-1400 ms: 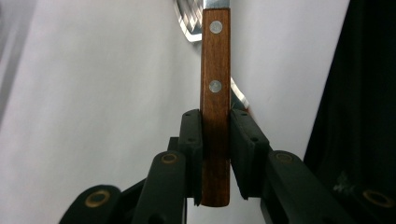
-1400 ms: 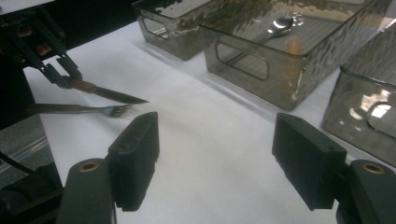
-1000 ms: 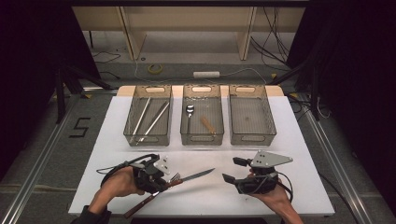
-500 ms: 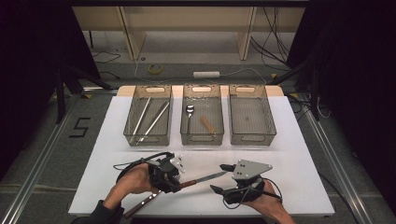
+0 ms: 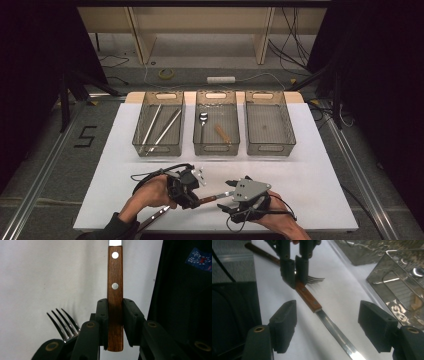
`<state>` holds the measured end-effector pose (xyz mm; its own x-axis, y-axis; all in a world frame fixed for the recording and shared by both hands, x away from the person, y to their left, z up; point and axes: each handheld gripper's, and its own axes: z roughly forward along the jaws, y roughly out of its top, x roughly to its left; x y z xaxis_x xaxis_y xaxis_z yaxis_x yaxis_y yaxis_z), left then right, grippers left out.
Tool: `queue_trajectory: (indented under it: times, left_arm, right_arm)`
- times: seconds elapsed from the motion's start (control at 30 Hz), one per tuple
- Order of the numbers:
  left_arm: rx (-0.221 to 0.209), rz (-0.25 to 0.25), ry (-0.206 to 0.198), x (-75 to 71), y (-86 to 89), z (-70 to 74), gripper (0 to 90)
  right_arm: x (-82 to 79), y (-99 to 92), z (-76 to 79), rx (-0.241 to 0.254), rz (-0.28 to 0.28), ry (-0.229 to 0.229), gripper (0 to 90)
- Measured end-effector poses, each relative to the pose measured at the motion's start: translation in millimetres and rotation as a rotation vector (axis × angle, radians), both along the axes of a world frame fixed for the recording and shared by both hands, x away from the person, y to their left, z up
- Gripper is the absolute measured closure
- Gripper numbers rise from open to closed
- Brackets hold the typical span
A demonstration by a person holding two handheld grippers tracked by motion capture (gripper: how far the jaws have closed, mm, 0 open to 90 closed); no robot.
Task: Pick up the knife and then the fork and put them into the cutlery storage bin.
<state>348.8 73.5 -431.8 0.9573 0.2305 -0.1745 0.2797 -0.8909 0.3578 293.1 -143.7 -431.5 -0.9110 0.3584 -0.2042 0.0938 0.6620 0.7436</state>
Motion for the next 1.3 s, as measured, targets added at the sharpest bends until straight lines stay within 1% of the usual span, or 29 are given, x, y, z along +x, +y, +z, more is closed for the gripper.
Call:
queue_trajectory:
  times: [0.1, 0.13, 0.23, 0.27, 0.33, 0.37, 0.4, 0.47, 0.5, 0.53, 0.57, 0.6, 0.63, 0.67, 0.7, 0.73, 0.77, 0.87, 0.97, 1.0, 1.07, 1.1, 1.13, 1.17, 1.2, 1.23, 1.3]
  left_arm:
    - [0.013, -0.011, 0.012, 0.1, -2.2, -1.3, 75.0]
    - [0.008, -0.007, 0.019, -0.2, -2.9, -1.8, 75.0]
    - [0.002, -0.008, 0.025, -1.1, -4.0, -1.8, 75.0]
    - [0.004, -0.013, 0.026, -1.1, -4.1, -1.3, 75.0]
    - [0.011, -0.023, 0.03, -1.4, -4.6, -0.5, 75.0]
    - [0.005, -0.018, 0.033, -1.9, -4.9, -0.5, 75.0]
    - [-0.001, -0.015, 0.039, -2.1, -5.0, -0.3, 75.0]
    - [-0.011, -0.009, 0.051, -3.0, -5.3, 0.1, 75.0]
    - [-0.002, -0.021, 0.046, -3.0, -5.3, 0.6, 75.0]
    - [-0.008, -0.014, 0.049, -3.9, -5.8, 0.8, 75.0]
    - [-0.011, -0.016, 0.052, -4.1, -5.8, 1.1, 75.0]
    - [-0.012, -0.016, 0.056, -4.1, -5.9, 1.5, 75.0]
    - [-0.011, -0.015, 0.058, -4.2, -6.0, 1.7, 75.0]
    - [-0.001, -0.026, 0.057, -3.5, -5.8, 2.3, 75.0]
    - [-0.005, -0.022, 0.062, -3.6, -5.9, 2.2, 75.0]
    - [-0.012, -0.014, 0.067, -4.1, -6.0, 1.9, 75.0]
    - [-0.002, -0.026, 0.068, -3.2, -5.9, 2.5, 75.0]
    - [-0.022, -0.012, 0.078, -5.1, -7.2, 1.7, 75.0]
    - [-0.016, -0.016, 0.081, -5.6, -7.6, 2.1, 75.0]
    - [-0.017, -0.016, 0.085, -5.6, -7.6, 2.2, 75.0]
    - [-0.013, -0.024, 0.086, -5.2, -7.5, 2.6, 75.0]
    - [-0.02, -0.016, 0.09, -5.9, -7.8, 2.5, 75.0]
    - [-0.023, -0.017, 0.094, -5.9, -8.0, 2.4, 75.0]
    - [-0.026, -0.017, 0.101, -6.3, -8.3, 2.4, 75.0]
    - [-0.025, -0.024, 0.101, -6.2, -8.3, 2.7, 75.0]
    - [-0.023, -0.024, 0.096, -6.3, -8.5, 2.7, 75.0]
    - [-0.028, -0.028, 0.092, -6.1, -8.3, 2.9, 75.0]
  right_arm:
    - [-2.4, 6.2, -2.2, -0.034, 0.022, -0.018, 34.4]
    - [-3.2, 8.5, -3.5, -0.051, 0.03, -0.021, 34.5]
    - [-4.9, 14.7, -7.9, -0.095, 0.062, -0.032, 35.6]
    - [-6.0, 16.7, -9.4, -0.108, 0.072, -0.026, 36.1]
    - [-7.4, 20.3, -12.5, -0.134, 0.083, -0.031, 37.5]
    - [-6.8, 22.0, -14.1, -0.144, 0.094, -0.048, 38.4]
    - [-6.9, 23.4, -15.1, -0.158, 0.098, -0.053, 39.2]
    - [-6.7, 25.7, -17.2, -0.173, 0.104, -0.062, 40.8]
    - [-6.6, 26.6, -18.0, -0.178, 0.105, -0.075, 42.0]
    - [-7.2, 27.3, -18.6, -0.187, 0.109, -0.073, 43.1]
    - [-6.9, 28.2, -19.2, -0.195, 0.12, -0.086, 43.8]
    - [-7.4, 28.9, -19.3, -0.209, 0.122, -0.084, 44.9]
    - [-7.5, 29.9, -20.1, -0.219, 0.127, -0.096, 45.9]
    - [-7.6, 30.8, -21.0, -0.228, 0.135, -0.109, 46.6]
    - [-8.5, 31.8, -21.6, -0.234, 0.134, -0.105, 47.4]
    - [-8.8, 32.9, -22.4, -0.239, 0.137, -0.113, 48.5]
    - [-8.8, 33.7, -22.8, -0.247, 0.145, -0.114, 49.2]
    - [-10.1, 36.3, -25.1, -0.271, 0.159, -0.118, 52.9]
    - [-10.8, 38.9, -27.4, -0.292, 0.161, -0.142, 56.5]
    - [-11.3, 39.6, -28.1, -0.297, 0.17, -0.137, 57.7]
    - [-11.8, 40.6, -28.8, -0.303, 0.174, -0.149, 61.0]
    - [-12.2, 41.1, -28.9, -0.304, 0.169, -0.16, 62.7]
    - [-12.5, 41.6, -29.0, -0.308, 0.172, -0.16, 64.9]
    - [-13.5, 42.1, -29.8, -0.309, 0.168, -0.182, 67.6]
    - [-13.3, 42.0, -28.9, -0.322, 0.183, -0.2, 70.2]
    - [-13.8, 42.3, -29.1, -0.327, 0.197, -0.217, 71.1]
    - [-15.8, 42.4, -29.8, -0.35, 0.206, -0.252, 72.4]
